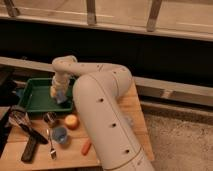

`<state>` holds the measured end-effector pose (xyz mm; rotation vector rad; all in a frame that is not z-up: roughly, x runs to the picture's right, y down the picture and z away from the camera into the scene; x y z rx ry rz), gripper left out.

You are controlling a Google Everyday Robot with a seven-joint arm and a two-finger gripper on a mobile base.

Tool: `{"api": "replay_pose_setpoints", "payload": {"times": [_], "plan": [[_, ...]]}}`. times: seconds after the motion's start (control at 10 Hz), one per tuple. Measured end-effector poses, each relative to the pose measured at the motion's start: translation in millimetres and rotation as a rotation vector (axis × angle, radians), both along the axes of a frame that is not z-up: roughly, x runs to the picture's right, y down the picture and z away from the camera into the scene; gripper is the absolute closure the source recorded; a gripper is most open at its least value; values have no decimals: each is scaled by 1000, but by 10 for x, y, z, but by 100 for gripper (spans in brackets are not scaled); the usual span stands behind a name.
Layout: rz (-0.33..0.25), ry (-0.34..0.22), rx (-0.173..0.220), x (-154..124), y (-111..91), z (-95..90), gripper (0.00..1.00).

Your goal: Wipe tray with sponge

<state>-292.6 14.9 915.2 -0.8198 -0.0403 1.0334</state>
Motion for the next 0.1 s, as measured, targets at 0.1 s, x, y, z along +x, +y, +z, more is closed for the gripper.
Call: {"api": "replay_pose_setpoints", "payload": {"times": [0.1], "plan": [[-3, 0, 10, -83, -40, 27, 100]]}}
